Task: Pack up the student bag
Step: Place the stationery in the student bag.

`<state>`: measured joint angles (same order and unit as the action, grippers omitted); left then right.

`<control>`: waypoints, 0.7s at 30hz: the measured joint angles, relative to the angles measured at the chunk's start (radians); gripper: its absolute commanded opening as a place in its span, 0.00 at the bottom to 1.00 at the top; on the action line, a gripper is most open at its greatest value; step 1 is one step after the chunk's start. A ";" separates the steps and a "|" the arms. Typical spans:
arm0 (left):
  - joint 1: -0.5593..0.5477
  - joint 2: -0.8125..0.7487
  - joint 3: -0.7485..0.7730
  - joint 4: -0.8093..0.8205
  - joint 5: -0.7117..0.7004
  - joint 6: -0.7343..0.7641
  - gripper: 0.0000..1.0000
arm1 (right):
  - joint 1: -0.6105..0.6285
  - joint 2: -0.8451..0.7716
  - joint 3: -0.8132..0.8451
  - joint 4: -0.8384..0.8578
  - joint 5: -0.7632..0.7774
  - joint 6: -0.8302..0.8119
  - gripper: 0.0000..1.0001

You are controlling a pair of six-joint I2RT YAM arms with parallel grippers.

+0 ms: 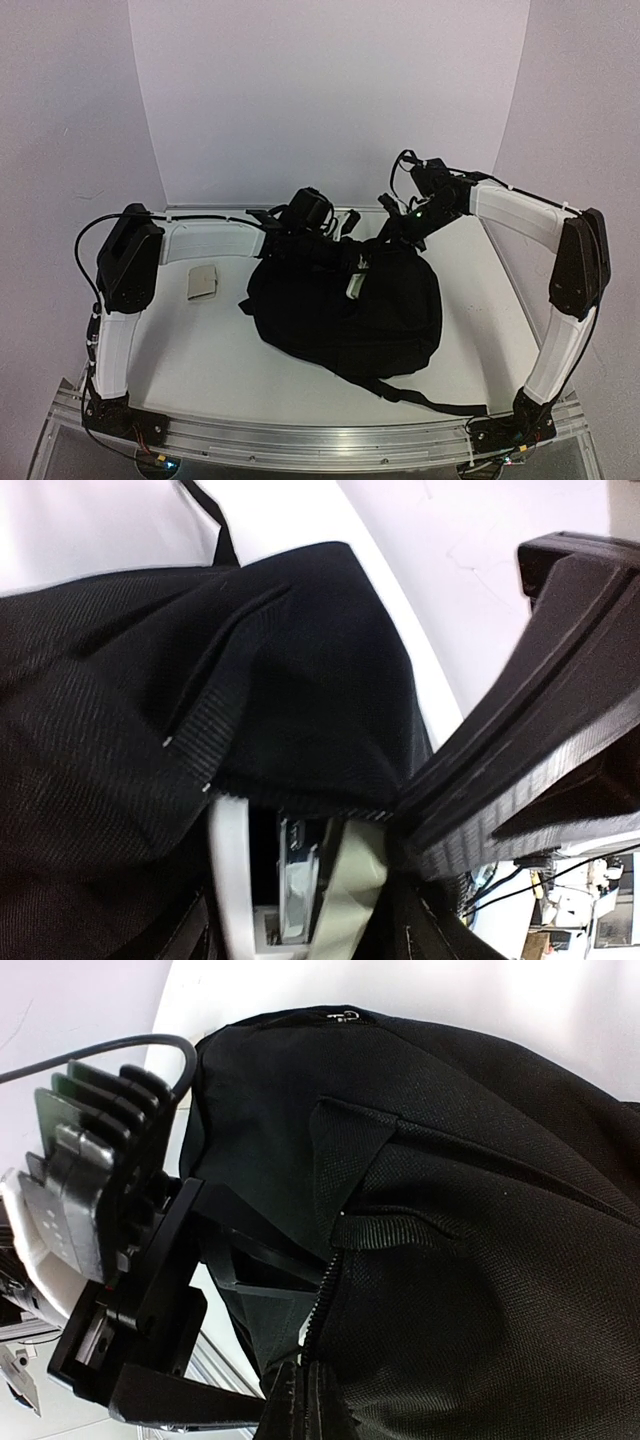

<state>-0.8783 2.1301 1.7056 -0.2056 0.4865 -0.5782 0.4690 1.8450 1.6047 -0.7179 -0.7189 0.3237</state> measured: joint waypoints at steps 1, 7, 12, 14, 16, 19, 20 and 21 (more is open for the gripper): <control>0.000 -0.006 -0.014 0.006 0.000 -0.004 0.60 | 0.000 0.000 0.000 -0.002 0.000 0.000 0.00; -0.001 -0.060 -0.123 0.023 0.005 -0.033 0.51 | -0.003 -0.002 0.000 -0.003 0.000 0.000 0.00; -0.001 -0.087 -0.165 0.042 0.028 -0.056 0.31 | -0.003 -0.002 0.000 -0.003 0.001 0.000 0.00; -0.001 -0.088 -0.165 0.053 0.038 -0.060 0.26 | -0.004 -0.002 0.000 -0.003 0.000 0.000 0.00; -0.001 -0.086 -0.161 0.058 0.047 -0.070 0.25 | -0.004 -0.003 0.000 -0.003 0.000 0.000 0.00; 0.000 -0.060 -0.117 0.055 0.068 -0.070 0.25 | -0.004 -0.005 -0.001 -0.003 -0.001 0.001 0.00; 0.000 -0.048 -0.099 0.057 0.072 -0.069 0.25 | -0.004 -0.007 -0.002 -0.003 -0.001 0.002 0.00; -0.001 -0.036 -0.078 0.060 0.078 -0.069 0.26 | -0.004 -0.008 -0.004 -0.003 -0.001 0.003 0.00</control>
<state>-0.8791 2.0945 1.6275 -0.1461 0.5650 -0.6471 0.4652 1.8367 1.6009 -0.7213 -0.7197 0.3268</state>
